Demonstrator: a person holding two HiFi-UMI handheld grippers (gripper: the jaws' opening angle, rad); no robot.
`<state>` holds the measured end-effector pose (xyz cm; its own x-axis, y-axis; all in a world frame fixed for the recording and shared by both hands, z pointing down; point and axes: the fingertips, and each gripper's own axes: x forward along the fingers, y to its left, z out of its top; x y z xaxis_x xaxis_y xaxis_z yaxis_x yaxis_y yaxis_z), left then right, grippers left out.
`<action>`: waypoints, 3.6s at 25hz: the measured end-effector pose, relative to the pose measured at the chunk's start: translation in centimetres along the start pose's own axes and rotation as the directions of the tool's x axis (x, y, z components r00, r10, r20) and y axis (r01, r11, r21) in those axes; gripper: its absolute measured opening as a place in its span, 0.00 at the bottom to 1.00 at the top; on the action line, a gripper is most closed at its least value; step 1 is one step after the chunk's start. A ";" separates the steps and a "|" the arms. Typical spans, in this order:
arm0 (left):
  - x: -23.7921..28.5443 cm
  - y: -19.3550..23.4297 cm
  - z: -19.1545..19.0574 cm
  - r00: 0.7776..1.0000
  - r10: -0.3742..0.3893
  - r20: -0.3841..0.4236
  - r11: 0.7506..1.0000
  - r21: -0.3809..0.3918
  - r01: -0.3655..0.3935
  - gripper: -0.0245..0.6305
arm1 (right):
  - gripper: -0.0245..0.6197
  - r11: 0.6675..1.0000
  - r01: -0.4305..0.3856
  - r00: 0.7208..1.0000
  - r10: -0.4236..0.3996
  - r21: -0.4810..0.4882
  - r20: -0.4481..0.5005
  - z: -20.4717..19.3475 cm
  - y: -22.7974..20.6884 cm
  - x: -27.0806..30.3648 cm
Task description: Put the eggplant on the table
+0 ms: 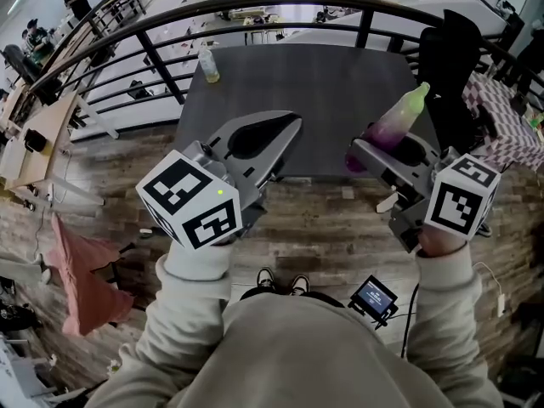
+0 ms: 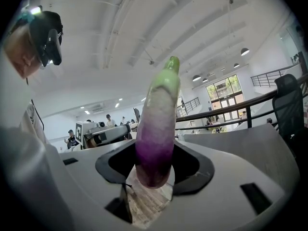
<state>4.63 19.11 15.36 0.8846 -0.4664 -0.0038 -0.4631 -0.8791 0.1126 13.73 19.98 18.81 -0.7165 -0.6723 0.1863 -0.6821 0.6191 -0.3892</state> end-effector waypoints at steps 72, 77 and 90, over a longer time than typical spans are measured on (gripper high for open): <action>1.9 24.2 -0.1 0.997 -0.069 0.031 0.998 -0.007 0.069 0.05 | 0.39 0.998 0.004 0.996 -0.010 -0.066 -0.086 7.6 -7.7 23.3; 6.4 26.1 0.2 0.998 -0.059 0.005 0.998 -0.008 0.059 0.05 | 0.39 0.999 -0.020 0.996 0.017 -0.036 -0.091 9.6 -12.3 24.0; 16.0 33.1 0.5 0.999 -0.016 -0.033 0.999 -0.034 0.015 0.05 | 0.39 0.997 -0.075 0.993 0.076 0.021 -0.091 14.0 -23.2 28.0</action>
<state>3.39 -17.47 18.52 0.8934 -0.4484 0.0273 -0.4474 -0.8824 0.1460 11.51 -18.89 20.47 -0.7768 -0.5834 0.2373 -0.6235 0.6591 -0.4205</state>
